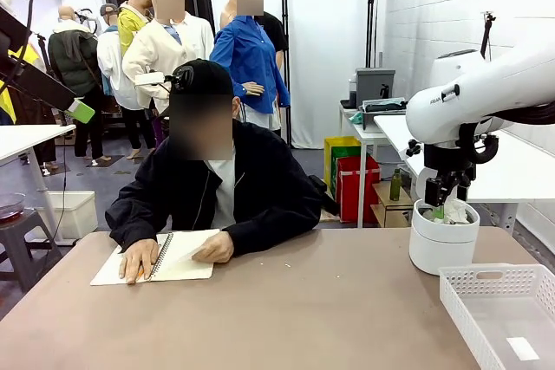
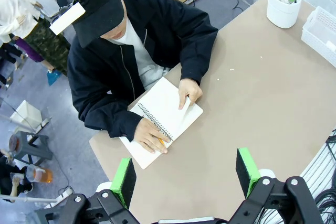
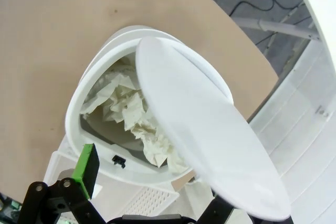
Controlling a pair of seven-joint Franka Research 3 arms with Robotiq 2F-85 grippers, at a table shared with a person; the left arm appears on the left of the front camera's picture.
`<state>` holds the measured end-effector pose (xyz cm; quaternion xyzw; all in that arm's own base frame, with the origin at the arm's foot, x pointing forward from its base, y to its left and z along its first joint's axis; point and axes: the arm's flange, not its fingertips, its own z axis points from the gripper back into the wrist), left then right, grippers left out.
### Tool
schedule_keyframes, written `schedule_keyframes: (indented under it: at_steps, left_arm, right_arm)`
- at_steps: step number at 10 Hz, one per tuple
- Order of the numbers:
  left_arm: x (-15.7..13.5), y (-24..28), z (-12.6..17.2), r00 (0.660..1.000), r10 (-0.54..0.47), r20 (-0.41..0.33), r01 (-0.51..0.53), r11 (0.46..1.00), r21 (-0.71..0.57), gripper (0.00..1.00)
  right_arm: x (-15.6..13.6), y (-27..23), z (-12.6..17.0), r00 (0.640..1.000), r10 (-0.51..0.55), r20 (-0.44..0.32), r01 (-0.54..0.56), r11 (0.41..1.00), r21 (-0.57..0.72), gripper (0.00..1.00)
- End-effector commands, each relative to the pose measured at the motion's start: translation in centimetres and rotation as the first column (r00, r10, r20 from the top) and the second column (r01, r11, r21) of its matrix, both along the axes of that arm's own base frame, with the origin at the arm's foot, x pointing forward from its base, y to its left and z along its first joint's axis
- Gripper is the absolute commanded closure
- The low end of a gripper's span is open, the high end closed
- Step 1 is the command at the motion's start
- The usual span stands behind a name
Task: Sort the paper based on its condition.
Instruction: If a person hands you a paper, place it in the Organizing basket , and if it's crumpled, put it in the Trash can.
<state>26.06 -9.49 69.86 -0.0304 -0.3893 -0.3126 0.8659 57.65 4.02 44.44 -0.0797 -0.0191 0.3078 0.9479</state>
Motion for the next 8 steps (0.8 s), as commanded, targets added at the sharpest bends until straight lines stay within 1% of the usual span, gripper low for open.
schedule_keyframes:
  at_steps: [1,2,3,4,6,7,8]
  left_arm:
    - [0.0,0.0,0.0,1.000,0.001,0.001,-0.001,1.000,0.000,0.00]
    - [0.0,0.0,0.0,1.000,0.001,0.001,-0.001,1.000,0.000,0.00]
    - [0.0,0.0,0.0,1.000,0.001,0.001,-0.001,1.000,0.000,0.00]
    - [0.0,0.0,0.0,1.000,0.001,0.001,-0.001,1.000,0.000,0.00]
    - [0.0,0.0,0.0,1.000,0.001,0.001,-0.001,1.000,0.000,0.00]
    - [0.0,0.0,0.0,1.000,0.001,0.001,-0.001,1.000,0.000,0.00]
    - [0.0,0.0,0.0,1.000,0.001,0.001,-0.001,1.000,0.000,0.00]
  right_arm:
    - [-2.1,0.3,0.8,1.000,0.004,0.025,-0.004,1.000,-0.009,0.00]
    - [-2.9,0.6,1.4,0.999,0.026,0.021,-0.026,1.000,0.015,0.00]
    - [-3.6,1.0,1.7,0.998,0.056,-0.006,-0.056,0.997,0.053,0.00]
    - [-4.5,1.5,2.1,0.993,0.109,-0.049,-0.102,0.987,0.122,0.00]
    - [-6.2,2.5,2.6,0.971,0.224,-0.084,-0.205,0.960,0.188,0.00]
    - [-6.5,3.0,2.6,0.958,0.274,-0.082,-0.252,0.944,0.214,0.00]
    - [-5.2,2.8,2.6,0.986,0.161,-0.049,-0.153,0.977,0.146,0.00]
